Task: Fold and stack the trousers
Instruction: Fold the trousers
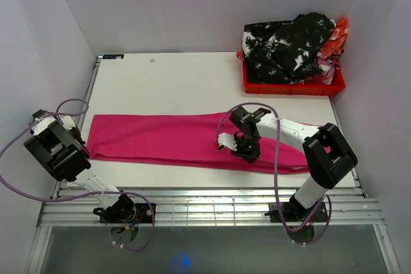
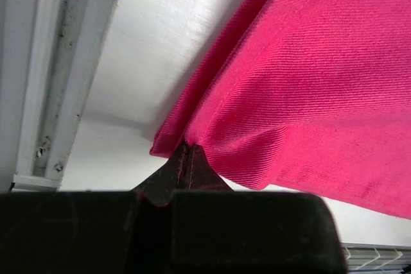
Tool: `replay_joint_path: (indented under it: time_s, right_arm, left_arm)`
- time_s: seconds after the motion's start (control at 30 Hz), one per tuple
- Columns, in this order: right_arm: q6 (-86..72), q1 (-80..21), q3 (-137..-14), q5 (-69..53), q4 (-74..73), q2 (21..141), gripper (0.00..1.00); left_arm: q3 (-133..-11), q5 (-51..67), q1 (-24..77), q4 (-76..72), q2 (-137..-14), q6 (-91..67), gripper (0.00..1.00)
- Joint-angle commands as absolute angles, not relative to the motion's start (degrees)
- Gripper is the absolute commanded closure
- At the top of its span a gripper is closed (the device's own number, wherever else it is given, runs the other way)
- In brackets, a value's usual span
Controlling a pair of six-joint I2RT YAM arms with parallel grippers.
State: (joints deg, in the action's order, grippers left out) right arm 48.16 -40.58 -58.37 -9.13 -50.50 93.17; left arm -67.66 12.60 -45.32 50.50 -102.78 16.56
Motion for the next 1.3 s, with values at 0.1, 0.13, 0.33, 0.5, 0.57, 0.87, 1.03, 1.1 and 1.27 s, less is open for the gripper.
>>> replay_joint_path:
  time_s: [0.1,0.13,0.33,0.5,0.57,0.87,1.03,1.1,1.27]
  right_arm:
    - [47.99,-40.69,-59.85,-9.23,-51.24,93.08,0.92]
    - [47.99,-40.69,-59.85,-9.4,-51.24,93.08,0.92]
    - [47.99,-40.78,-60.03,-9.67,-51.06,93.34,0.92]
    - [48.25,-40.69,-60.12,-9.23,-51.15,93.43,0.92]
    - [48.25,-40.69,-60.21,-9.23,-51.15,93.51,0.92]
    - [48.34,-40.78,-60.64,-9.49,-51.33,93.78,0.92]
    - [48.69,-40.69,-60.56,-8.53,-52.2,92.9,0.92]
    - [49.3,-40.61,-60.73,-8.09,-53.52,91.85,0.92]
    - [49.75,-40.61,-63.97,-7.82,-57.21,89.13,0.92]
  left_arm:
    - [-73.21,12.75,-45.7,50.8,-102.57,16.7,1.0]
    - [-73.3,12.57,-45.62,50.8,-102.22,17.05,1.0]
    - [-71.29,12.04,-45.7,49.84,-102.65,17.14,1.0]
    - [-68.73,12.83,-45.7,49.75,-102.75,17.4,1.0]
    - [-67.33,12.75,-45.62,49.66,-102.22,17.49,1.0]
    - [-63.1,9.14,-45.88,45.09,-101.16,17.4,1.0]
    - [-64.34,5.28,-46.41,41.76,-103.79,17.84,1.0]
    - [-64.42,4.31,-46.84,41.05,-105.81,17.75,1.0]
    - [-64.78,2.82,-47.02,40.26,-108.36,17.75,1.0]
